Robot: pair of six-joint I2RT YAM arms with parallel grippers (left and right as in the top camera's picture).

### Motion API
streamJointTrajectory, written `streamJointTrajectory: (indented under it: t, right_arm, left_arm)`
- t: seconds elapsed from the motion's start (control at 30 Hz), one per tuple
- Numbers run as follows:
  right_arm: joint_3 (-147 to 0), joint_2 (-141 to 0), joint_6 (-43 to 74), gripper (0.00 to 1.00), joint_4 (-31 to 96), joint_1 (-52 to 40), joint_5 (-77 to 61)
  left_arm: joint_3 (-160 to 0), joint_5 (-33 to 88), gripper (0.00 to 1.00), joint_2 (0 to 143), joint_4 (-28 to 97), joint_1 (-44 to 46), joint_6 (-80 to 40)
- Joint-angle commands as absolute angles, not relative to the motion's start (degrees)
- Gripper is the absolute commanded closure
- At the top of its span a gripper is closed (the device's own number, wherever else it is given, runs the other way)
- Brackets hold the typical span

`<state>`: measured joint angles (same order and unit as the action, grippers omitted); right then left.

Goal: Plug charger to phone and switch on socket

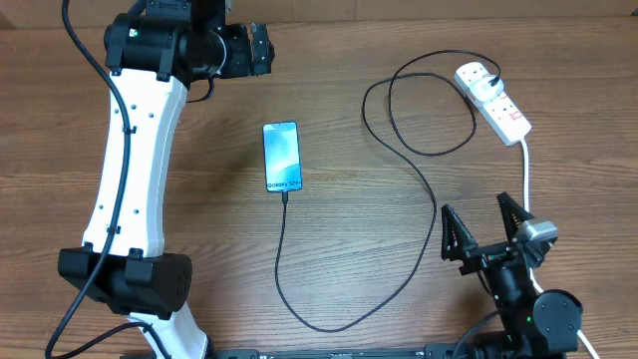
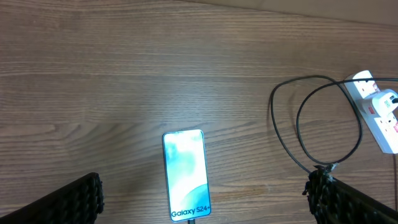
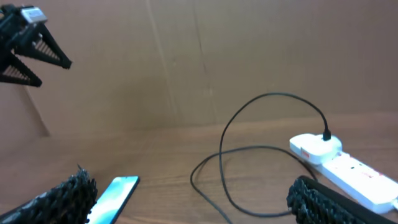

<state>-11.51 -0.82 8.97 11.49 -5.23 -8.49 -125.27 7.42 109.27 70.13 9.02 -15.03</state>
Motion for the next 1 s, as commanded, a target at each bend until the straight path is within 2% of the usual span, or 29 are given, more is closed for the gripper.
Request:
streamJointTrajectory:
  t: [0.0,0.43,0.97]
  right_arm:
    - [-8.4,-0.2,8.4,0.00,7.9,-4.9,-7.3]
    - [-0.4,-0.2,8.4,0.00,-3.2,-4.7,-5.0]
    - [-0.4,-0.2,-2.3,0.00,4.6,-4.7,-4.1]
  left_arm:
    - [-125.3,7.0,0.00,109.4,70.1,9.0,-15.4]
    - [-125.3,7.0,0.00,109.4,70.0,9.0,-15.4]
    - [-125.3,7.0,0.00,109.4,70.0,9.0,-15.4]
